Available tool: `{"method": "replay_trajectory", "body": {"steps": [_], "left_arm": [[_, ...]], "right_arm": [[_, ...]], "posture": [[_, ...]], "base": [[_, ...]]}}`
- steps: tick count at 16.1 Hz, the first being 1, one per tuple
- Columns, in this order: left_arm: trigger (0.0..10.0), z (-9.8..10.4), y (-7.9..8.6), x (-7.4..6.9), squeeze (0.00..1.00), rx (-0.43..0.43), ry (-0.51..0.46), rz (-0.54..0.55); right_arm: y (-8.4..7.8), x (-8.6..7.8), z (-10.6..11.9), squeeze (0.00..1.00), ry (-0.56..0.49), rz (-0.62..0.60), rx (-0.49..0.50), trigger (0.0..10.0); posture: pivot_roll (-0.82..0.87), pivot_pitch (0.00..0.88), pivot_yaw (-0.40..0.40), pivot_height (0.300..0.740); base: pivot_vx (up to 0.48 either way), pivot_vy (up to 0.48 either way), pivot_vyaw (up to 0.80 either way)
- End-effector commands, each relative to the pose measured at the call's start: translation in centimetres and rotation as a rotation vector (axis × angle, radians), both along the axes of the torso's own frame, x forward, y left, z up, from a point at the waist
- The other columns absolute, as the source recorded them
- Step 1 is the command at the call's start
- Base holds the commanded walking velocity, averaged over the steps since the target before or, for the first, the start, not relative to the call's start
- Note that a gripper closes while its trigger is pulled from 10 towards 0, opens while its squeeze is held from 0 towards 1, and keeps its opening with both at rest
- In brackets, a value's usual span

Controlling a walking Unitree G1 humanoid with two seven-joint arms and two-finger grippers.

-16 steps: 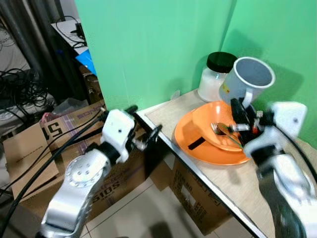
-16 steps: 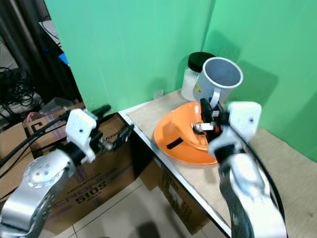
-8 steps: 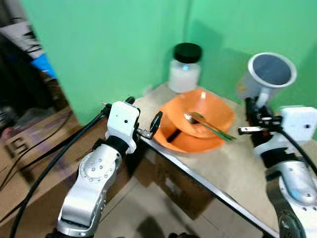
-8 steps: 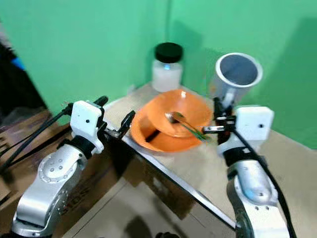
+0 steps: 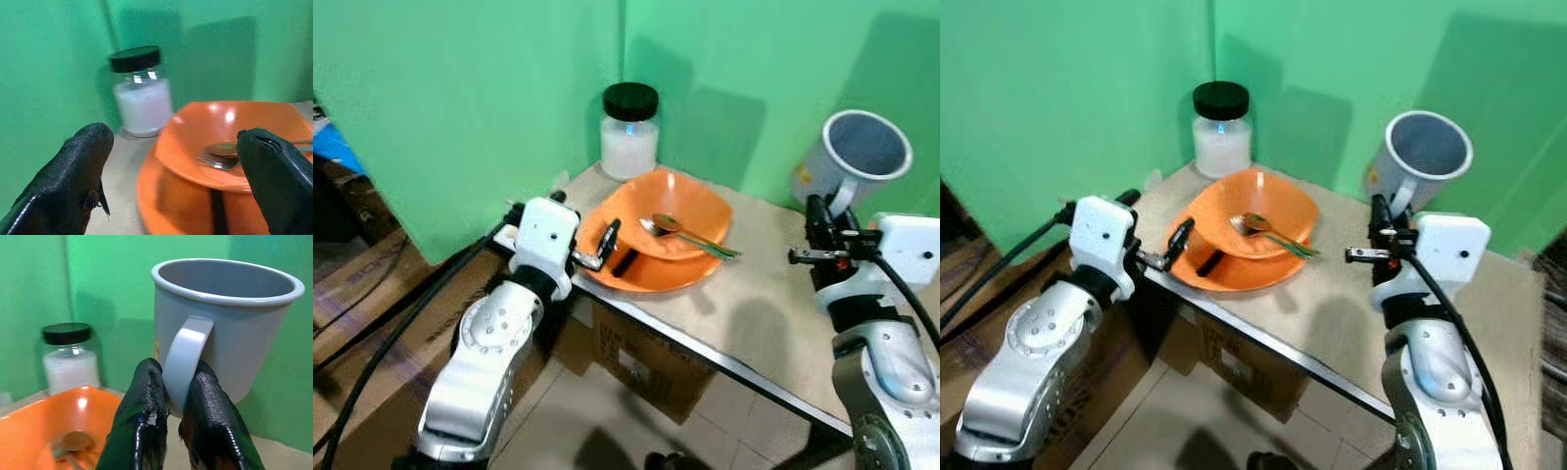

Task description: Setting the table

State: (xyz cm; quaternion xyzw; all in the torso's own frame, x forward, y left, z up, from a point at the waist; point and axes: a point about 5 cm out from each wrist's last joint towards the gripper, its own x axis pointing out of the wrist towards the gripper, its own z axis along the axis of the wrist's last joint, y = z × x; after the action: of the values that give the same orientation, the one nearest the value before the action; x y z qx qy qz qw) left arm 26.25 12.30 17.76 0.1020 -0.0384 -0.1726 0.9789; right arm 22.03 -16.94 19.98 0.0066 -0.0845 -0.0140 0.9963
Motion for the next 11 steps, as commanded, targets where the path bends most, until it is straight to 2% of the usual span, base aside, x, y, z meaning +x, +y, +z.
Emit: {"method": "replay_trajectory", "body": {"steps": [1, 2, 4, 7, 10, 11], "left_arm": [[10.0, 0.1, 0.3, 0.3, 0.0, -0.004, -0.003, 0.028], [10.0, 0.1, 0.2, 0.4, 0.0, -0.012, -0.001, 0.027], [10.0, 0.3, 1.0, 0.5, 0.0, -0.102, -0.06, 0.168], [10.0, 0.1, 1.2, 0.2, 0.0, -0.132, -0.077, 0.212], [10.0, 0.1, 1.7, 0.3, 0.0, -0.094, -0.104, 0.283], [10.0, -0.2, 1.4, 0.3, 0.0, -0.088, -0.051, 0.201]], "right_arm": [[0.2, 0.2, 0.1, 0.0, 0.0, 0.018, -0.009, 10.0], [0.1, 0.3, 0.1, 0.0, 0.005, 0.024, -0.015, 10.0], [0.0, 0.7, 0.3, 0.0, 0.009, 0.032, -0.024, 10.0], [0.4, 0.8, 0.3, 0.0, 0.013, 0.053, -0.021, 10.0], [0.6, 0.8, 0.1, 0.0, 0.024, 0.058, -0.018, 10.0], [0.6, 0.7, 0.0, 0.0, 0.027, 0.058, -0.019, 10.0]], "posture": [[0.04, 0.0, -0.01, 0.74], [0.04, 0.0, -0.022, 0.74], [0.04, 0.0, -0.039, 0.74], [0.04, 0.0, -0.046, 0.74], [0.05, 0.0, -0.045, 0.74], [0.04, 0.0, -0.041, 0.74]], "base": [[0.0, 0.0, 0.0], [0.0, 0.0, 0.0], [0.0, 0.0, 0.0], [0.0, 0.0, 0.0], [0.0, 0.0, 0.0], [0.0, 0.0, -0.8]]}}
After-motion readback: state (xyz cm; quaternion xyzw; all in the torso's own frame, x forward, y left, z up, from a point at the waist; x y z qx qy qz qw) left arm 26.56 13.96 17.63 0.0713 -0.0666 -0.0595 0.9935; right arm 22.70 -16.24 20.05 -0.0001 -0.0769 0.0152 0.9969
